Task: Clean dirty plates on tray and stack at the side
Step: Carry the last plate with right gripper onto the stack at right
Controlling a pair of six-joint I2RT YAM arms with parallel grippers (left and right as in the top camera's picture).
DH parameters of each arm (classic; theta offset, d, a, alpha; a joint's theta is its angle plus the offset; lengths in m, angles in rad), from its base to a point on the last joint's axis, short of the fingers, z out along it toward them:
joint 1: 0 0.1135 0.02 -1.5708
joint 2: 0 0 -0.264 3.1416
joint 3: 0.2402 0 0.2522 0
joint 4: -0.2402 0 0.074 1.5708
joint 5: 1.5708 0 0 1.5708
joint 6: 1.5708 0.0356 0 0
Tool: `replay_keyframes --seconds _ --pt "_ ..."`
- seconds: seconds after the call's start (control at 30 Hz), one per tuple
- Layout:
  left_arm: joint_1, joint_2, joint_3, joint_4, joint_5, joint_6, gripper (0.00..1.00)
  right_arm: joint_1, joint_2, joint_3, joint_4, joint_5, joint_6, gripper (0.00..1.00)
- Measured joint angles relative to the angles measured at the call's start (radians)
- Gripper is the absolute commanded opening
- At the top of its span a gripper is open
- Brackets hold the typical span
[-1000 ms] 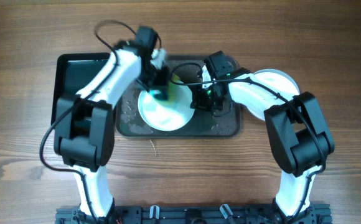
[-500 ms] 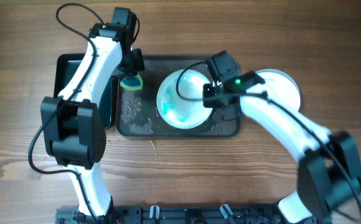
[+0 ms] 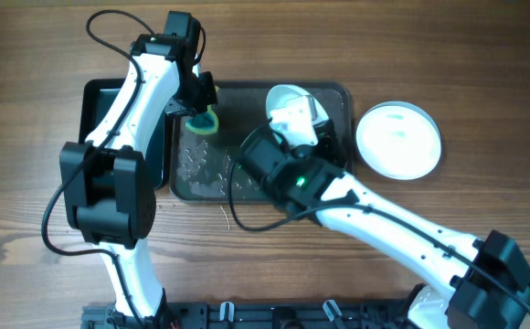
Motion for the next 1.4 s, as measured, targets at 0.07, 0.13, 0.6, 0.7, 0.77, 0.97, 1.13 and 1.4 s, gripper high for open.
replay_keyframes --seconds 0.07,0.13,0.6,0.7,0.77,0.97,1.13,1.4 --pt "0.0 0.0 0.0 0.0 0.0 0.0 0.04 0.027 0.0 0.0 0.007 0.097 -0.024 0.04" --pt "0.0 0.0 0.0 0.0 0.0 0.0 0.04 0.046 0.0 0.0 0.021 0.181 -0.057 0.04" --pt "0.0 0.0 0.0 0.0 0.0 0.0 0.04 -0.106 -0.003 0.0 -0.04 -0.294 0.166 0.04" --pt "0.0 0.0 0.0 0.0 0.0 0.0 0.04 -0.333 -0.055 0.0 -0.066 -0.675 0.21 0.04" --pt "0.0 0.0 0.0 0.0 0.0 0.0 0.04 -0.468 -0.106 0.0 -0.081 -0.828 0.195 0.04" --pt "0.0 0.0 0.0 0.0 0.0 0.0 0.04 -0.953 -0.206 -0.003 -0.196 -1.177 0.093 0.04" --pt "0.0 0.0 0.0 0.0 0.0 0.0 0.04 -1.118 -0.169 -0.077 -0.184 -1.233 0.034 0.04" --pt "0.0 0.0 0.0 0.001 0.0 0.001 0.04 -1.18 0.007 -0.184 0.03 -1.241 0.019 0.18"
